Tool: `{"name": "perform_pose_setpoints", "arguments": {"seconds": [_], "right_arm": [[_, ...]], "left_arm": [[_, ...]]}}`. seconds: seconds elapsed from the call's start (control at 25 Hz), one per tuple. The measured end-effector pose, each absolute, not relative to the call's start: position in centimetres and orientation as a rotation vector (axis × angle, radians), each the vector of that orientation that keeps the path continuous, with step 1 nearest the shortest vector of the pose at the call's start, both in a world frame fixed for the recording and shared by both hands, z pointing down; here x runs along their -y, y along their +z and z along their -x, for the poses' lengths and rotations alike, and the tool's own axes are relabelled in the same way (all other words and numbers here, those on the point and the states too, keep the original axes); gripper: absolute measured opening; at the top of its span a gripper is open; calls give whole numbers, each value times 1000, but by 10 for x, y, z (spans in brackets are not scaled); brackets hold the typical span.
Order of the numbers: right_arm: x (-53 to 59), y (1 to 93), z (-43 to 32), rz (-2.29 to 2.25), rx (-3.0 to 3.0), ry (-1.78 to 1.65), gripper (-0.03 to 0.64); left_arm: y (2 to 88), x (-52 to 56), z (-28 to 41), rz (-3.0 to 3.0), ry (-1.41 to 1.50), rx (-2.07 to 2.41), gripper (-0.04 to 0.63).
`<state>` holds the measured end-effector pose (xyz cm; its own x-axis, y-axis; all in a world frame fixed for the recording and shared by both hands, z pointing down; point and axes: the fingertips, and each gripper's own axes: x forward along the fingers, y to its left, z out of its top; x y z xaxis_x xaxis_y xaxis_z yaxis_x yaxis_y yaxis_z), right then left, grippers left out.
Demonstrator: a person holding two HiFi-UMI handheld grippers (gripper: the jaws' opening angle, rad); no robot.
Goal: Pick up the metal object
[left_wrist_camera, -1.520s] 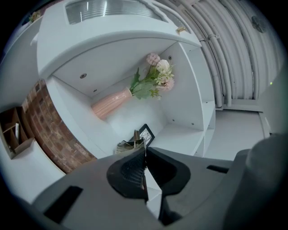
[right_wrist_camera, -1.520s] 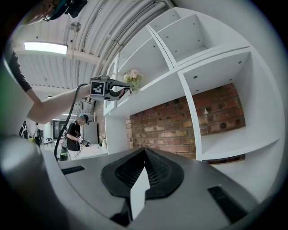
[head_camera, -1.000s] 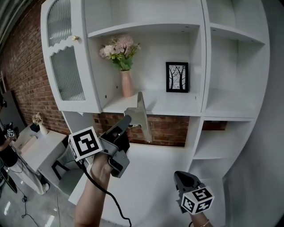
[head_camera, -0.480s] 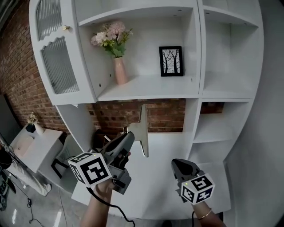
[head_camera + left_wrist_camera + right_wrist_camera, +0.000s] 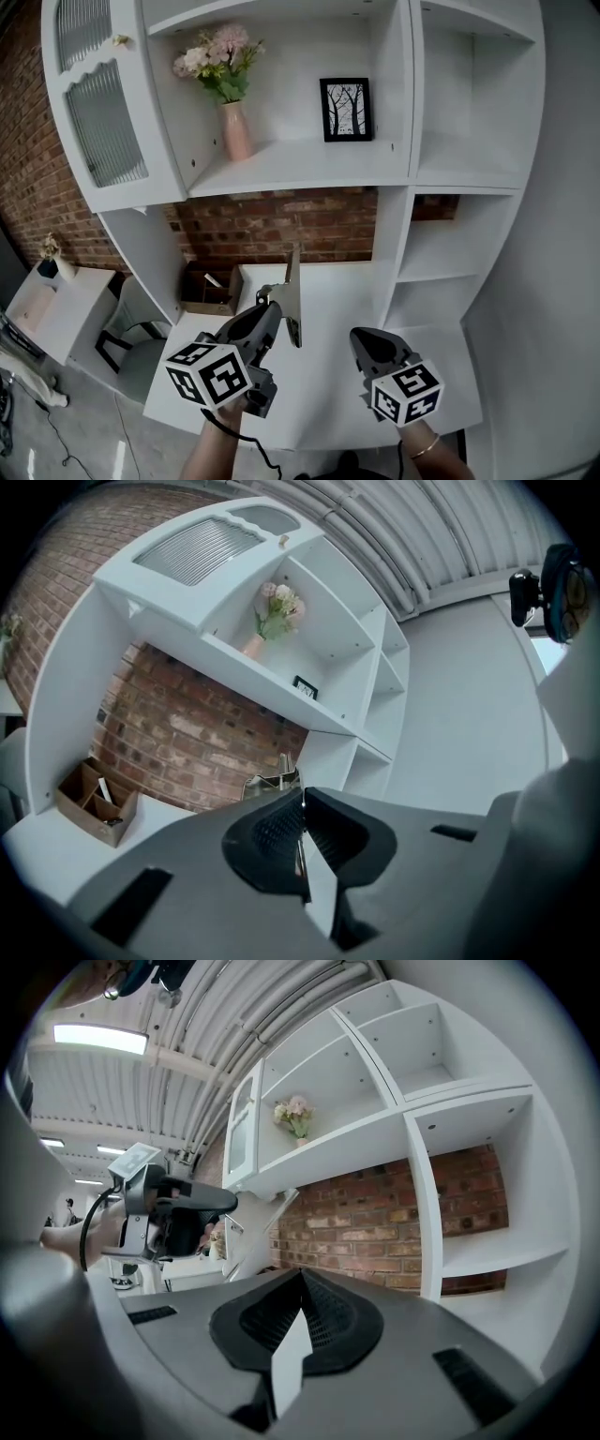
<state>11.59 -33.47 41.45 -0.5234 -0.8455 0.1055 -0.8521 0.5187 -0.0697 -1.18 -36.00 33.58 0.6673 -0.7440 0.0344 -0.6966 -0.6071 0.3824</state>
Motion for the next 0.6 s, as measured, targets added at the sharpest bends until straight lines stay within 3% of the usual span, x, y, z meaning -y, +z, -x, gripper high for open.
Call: {"name": "perform_pose_setpoints", "arguments": {"seconds": [0.6], "right_arm": [[326,414,-98,-1491,2692,138,5]], "left_arm": [[411,350,5,-2555,133,1339,14]]}}
